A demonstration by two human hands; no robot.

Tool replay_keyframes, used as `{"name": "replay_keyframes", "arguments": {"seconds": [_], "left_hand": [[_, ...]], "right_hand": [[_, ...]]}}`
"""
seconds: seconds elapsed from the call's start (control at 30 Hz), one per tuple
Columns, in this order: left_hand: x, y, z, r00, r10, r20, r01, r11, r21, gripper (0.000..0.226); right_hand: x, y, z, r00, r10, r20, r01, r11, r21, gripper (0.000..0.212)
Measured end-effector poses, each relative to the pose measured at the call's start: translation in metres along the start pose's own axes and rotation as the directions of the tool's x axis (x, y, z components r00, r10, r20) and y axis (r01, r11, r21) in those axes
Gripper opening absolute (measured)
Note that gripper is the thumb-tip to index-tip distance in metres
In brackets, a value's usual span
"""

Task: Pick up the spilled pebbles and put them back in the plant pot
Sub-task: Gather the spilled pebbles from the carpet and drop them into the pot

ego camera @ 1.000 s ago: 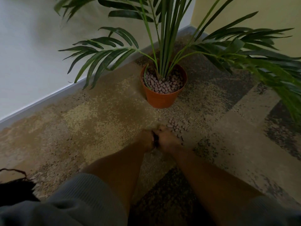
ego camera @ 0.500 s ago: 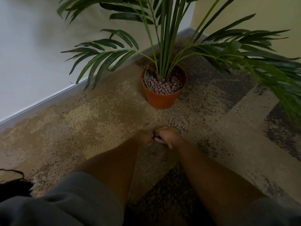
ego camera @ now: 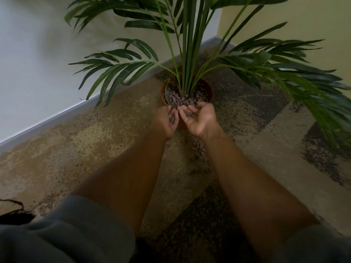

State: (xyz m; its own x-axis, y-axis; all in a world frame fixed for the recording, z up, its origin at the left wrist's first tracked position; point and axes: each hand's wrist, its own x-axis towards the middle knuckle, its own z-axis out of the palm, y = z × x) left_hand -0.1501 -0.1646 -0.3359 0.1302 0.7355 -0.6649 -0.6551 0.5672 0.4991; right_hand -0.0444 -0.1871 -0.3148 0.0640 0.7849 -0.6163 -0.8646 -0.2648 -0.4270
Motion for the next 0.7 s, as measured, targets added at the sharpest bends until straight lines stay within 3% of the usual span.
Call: {"name": "replay_keyframes", "arguments": {"seconds": [0.17,0.47,0.57,0.7], "left_hand": [[-0.012,0.018,0.034,0.985,0.061,0.164,-0.04,0.991,-0.124,0.048],[-0.008,0.023,0.029,0.979,0.017,0.205,0.011,0.991,-0.135,0.051],[-0.015,0.019,0.022,0.982,0.056,0.178,-0.035,0.992,-0.121,0.046],[-0.017,0.011,-0.002,0.993,0.057,0.107,-0.056,0.998,-0.016,0.039]], "right_hand": [[-0.002,-0.02,0.02,0.995,-0.079,0.053,0.073,0.992,0.105,0.044],[-0.005,-0.019,0.013,0.996,-0.075,0.046,0.069,0.99,0.124,0.045],[-0.008,-0.015,0.009,0.994,-0.079,0.069,0.077,0.997,0.023,0.042],[-0.005,0.0,-0.006,0.998,-0.058,0.03,0.064,0.954,-0.294,0.029]]}}
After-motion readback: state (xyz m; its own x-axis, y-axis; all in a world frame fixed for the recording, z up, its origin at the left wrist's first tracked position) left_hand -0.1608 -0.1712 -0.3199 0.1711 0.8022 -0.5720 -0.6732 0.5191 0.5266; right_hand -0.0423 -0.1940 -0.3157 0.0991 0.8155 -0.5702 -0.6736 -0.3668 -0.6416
